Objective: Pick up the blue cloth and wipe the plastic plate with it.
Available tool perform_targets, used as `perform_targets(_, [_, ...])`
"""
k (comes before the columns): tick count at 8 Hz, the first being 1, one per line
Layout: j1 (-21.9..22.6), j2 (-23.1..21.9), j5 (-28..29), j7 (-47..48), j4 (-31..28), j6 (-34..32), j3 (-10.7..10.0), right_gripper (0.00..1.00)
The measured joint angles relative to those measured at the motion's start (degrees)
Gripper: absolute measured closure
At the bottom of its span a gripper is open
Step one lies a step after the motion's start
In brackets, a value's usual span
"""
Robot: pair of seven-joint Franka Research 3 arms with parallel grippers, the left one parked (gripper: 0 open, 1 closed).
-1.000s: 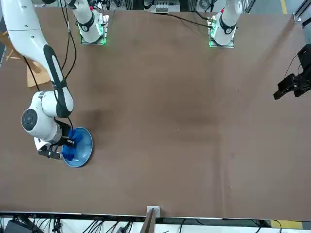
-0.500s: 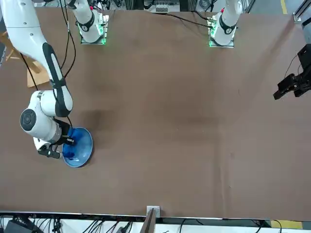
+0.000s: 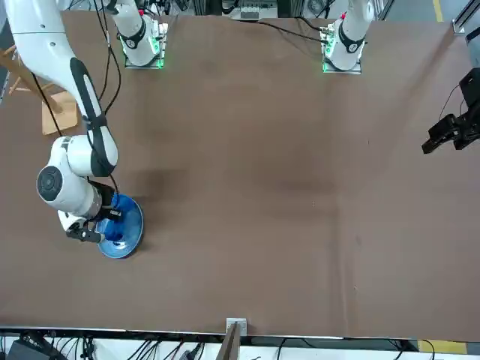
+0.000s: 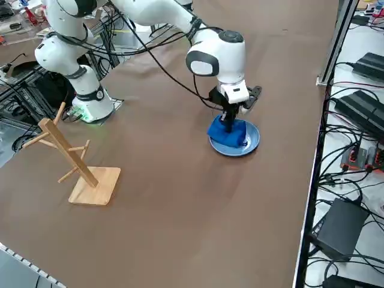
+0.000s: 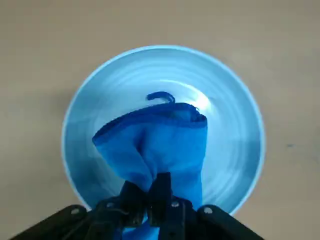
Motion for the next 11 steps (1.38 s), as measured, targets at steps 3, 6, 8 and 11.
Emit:
perform_targets(3, [1.84, 0.83, 0.00, 1.73, 0.64, 0.26, 0.01, 0.94])
perform_targets(6, [1.70, 3.86, 0.00, 1.81, 4.39, 0.55, -0.30, 0.94])
perform_targets(8, [0.96, 6.35, -0.05, 0.91, 7.55, 1.56, -0.47, 0.94])
perform_targets(11, [-2.47, 8.85, -2.53, -3.39, 8.59, 5.49, -0.65, 0.94])
